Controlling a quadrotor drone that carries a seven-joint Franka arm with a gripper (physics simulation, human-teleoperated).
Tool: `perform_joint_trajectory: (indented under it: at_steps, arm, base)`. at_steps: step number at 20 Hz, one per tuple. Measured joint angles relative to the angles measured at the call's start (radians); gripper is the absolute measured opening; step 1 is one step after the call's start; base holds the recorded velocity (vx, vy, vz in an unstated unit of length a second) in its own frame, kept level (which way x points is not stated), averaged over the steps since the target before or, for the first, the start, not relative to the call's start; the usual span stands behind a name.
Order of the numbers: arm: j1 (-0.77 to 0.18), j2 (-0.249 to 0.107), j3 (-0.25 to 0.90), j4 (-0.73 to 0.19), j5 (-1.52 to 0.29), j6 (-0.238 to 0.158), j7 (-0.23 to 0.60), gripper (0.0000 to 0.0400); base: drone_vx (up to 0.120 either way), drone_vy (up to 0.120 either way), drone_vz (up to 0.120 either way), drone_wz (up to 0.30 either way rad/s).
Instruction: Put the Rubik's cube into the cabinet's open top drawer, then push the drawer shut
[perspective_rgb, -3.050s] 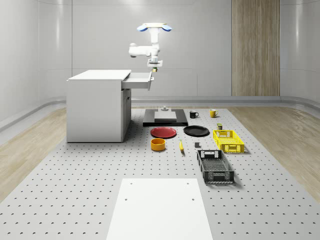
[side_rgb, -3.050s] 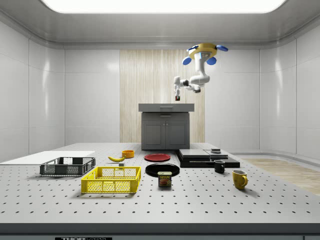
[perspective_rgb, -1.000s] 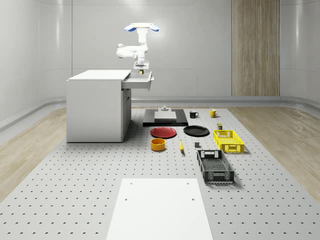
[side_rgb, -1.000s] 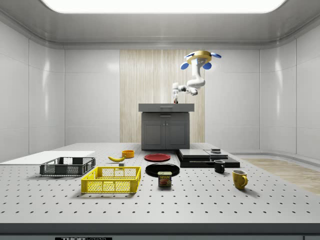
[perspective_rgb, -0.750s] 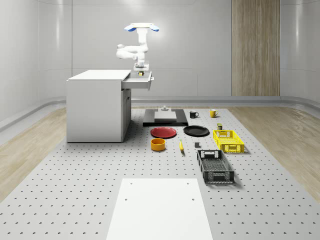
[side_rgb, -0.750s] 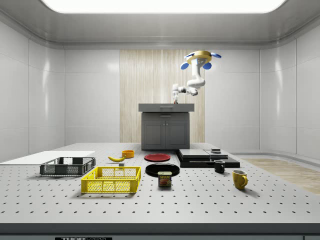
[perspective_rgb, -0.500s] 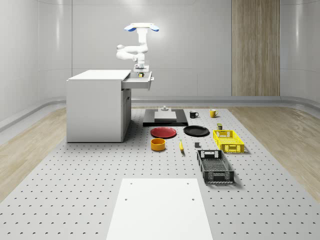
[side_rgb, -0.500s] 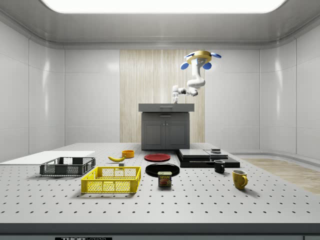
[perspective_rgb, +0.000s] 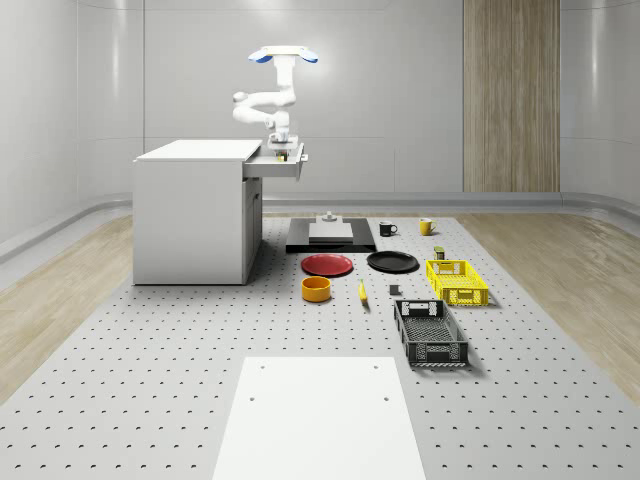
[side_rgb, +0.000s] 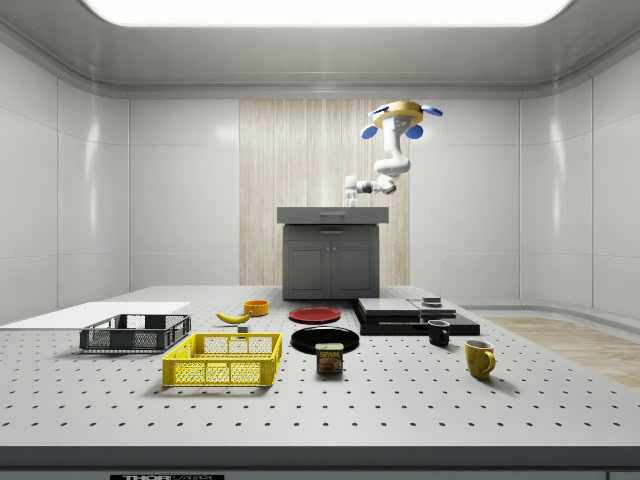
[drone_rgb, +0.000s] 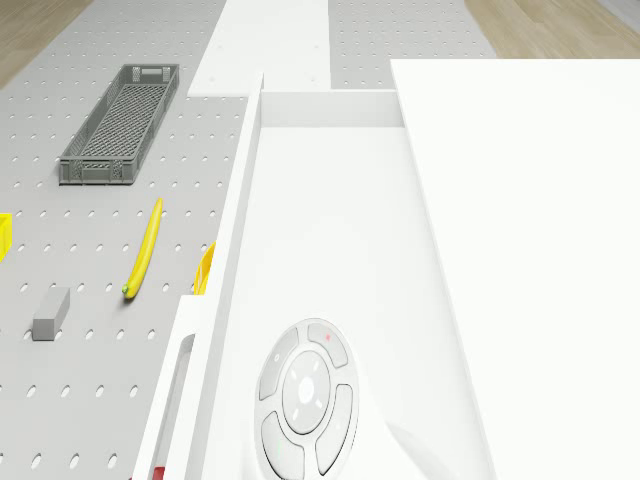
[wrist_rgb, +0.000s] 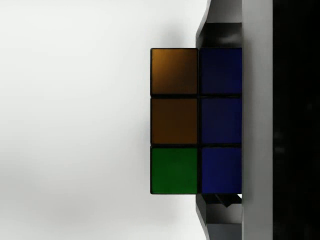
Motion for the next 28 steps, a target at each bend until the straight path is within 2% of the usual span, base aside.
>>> perform_joint_trajectory:
  at_steps: [7,11,18,28]
  arm:
    - [0.023,0.010,0.041,-0.024,0.033,-0.034,-0.008,0.0393]
    - [0.038,0.014,0.083,-0.045,0.071,-0.059,-0.011,0.0398]
    - [0.050,0.021,0.114,-0.059,0.098,-0.080,-0.014,0.0400]
    - [0.056,0.030,0.121,-0.063,0.102,-0.092,-0.017,0.0400]
  base:
    - [0.000,0.000,0.006,0.000]
    - [0.000,0.000,0.120,0.000]
    - [-0.120,0.114,0.120,0.000]
    - [0.000,0.120,0.008,0.000]
